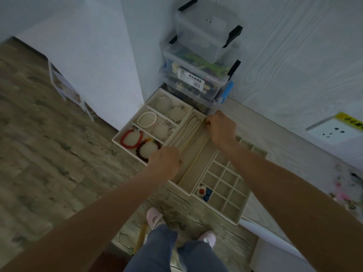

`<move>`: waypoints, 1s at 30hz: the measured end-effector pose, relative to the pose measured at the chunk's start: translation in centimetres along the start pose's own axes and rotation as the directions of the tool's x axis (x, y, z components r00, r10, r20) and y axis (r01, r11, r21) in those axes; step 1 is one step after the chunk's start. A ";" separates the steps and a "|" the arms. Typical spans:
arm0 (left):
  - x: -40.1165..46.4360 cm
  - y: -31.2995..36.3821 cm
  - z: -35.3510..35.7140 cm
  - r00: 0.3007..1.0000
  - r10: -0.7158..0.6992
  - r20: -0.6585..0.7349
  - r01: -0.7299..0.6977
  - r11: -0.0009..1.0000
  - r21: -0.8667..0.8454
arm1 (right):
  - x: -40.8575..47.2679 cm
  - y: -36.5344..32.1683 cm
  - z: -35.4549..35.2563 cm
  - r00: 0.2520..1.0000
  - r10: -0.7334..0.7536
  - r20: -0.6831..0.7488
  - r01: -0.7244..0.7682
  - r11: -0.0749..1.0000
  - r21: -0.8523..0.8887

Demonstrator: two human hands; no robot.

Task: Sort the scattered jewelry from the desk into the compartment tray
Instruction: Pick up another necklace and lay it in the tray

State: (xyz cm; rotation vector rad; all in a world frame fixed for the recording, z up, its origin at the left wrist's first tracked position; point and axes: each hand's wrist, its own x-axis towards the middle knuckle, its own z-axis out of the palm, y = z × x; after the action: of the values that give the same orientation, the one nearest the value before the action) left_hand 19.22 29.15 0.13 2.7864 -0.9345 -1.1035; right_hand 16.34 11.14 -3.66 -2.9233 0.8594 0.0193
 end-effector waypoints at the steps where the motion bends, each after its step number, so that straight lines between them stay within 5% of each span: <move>1: 0.0 0.0 0.0 1.000 0.002 0.001 -0.002 1.000 0.004 | -0.1 0.0 -0.1 1.000 0.002 0.001 -0.002 1.000 0.016; 6: 0.1 0.1 0.1 1.000 0.003 -0.011 -0.003 1.000 0.021 | -1.3 0.6 -1.1 1.000 -0.002 -0.030 0.006 0.989 0.145; 19: 0.0 0.6 0.0 1.000 0.015 -0.012 -0.015 1.000 0.006 | -2.1 1.5 -0.9 0.959 -0.209 0.194 0.224 0.973 -0.055; 30: 0.0 0.6 0.8 0.997 -0.027 -0.074 0.034 0.995 0.092 | -1.9 0.9 -1.3 0.971 -0.153 0.183 0.166 0.984 -0.058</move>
State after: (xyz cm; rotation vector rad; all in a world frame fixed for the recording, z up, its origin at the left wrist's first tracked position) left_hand 18.40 28.80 -0.39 2.9026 -0.9629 -0.9787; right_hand 14.25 11.29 -2.41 -2.9910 0.6074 0.3015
